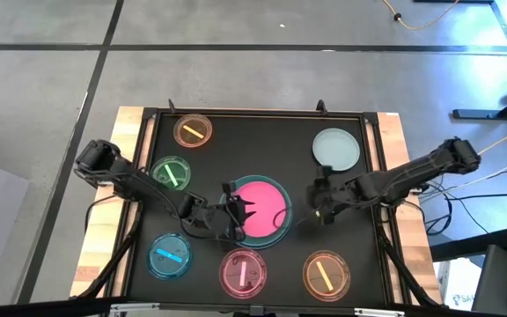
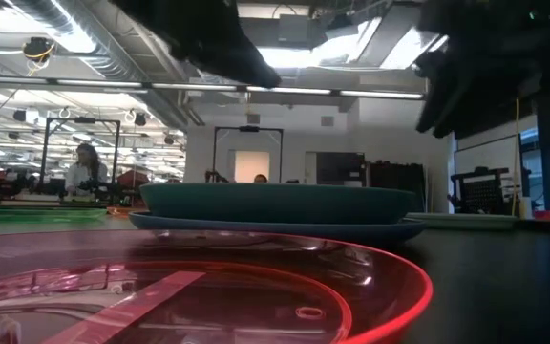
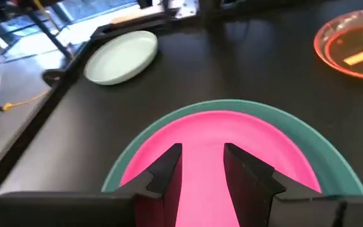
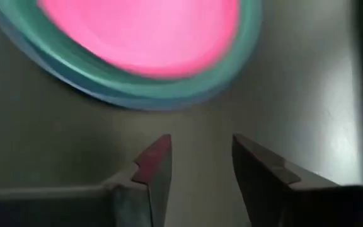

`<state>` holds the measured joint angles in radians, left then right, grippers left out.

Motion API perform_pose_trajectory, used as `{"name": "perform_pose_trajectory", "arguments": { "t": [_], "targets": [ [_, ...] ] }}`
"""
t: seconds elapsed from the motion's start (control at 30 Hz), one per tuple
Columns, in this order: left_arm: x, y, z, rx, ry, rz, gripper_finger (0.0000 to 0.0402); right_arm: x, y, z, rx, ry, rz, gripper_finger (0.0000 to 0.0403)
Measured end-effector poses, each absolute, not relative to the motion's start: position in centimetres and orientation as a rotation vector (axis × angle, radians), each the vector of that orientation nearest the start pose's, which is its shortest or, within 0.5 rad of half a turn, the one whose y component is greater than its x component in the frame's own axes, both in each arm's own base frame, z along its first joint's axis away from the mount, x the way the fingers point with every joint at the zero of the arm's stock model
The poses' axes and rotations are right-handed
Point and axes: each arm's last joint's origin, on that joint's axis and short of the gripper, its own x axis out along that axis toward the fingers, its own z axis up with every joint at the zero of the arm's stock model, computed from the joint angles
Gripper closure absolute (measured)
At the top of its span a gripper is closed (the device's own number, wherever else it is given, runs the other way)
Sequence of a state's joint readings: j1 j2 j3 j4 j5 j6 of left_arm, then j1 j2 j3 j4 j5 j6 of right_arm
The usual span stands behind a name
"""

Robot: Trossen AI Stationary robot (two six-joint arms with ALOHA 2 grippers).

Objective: Stack plastic plates
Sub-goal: Stack the medium gray plate on the medium pink plate

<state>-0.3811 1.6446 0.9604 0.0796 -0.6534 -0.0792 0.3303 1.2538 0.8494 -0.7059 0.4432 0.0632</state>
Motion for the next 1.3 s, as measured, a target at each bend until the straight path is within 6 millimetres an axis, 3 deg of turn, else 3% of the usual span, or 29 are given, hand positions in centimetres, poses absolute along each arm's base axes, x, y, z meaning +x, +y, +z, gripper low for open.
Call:
{"name": "perform_pose_trajectory", "arguments": {
  "t": [0.13,0.4,0.67,0.9,1.3],
  "targets": [
    [33.1,-10.5,19.4,0.209,0.564,0.234,0.0292,20.5,4.0,21.4,-0.303,1.087,-0.28,0.0246],
    [33.4,-9.6,19.4,0.171,0.559,0.255,0.0292,19.7,-1.5,18.1,-0.162,1.201,-0.512,0.0246],
    [33.4,-9.7,19.4,0.17,0.561,0.254,0.0292,19.0,-5.3,16.5,0.061,1.182,-0.572,0.0246],
    [33.4,-9.7,19.4,0.169,0.561,0.254,0.0292,18.4,-6.8,15.6,0.092,1.167,-0.596,0.0252],
    [33.4,-9.7,19.4,0.169,0.56,0.254,0.0292,17.9,-6.8,14.0,0.09,1.112,-0.572,0.0323]
  ]
}}
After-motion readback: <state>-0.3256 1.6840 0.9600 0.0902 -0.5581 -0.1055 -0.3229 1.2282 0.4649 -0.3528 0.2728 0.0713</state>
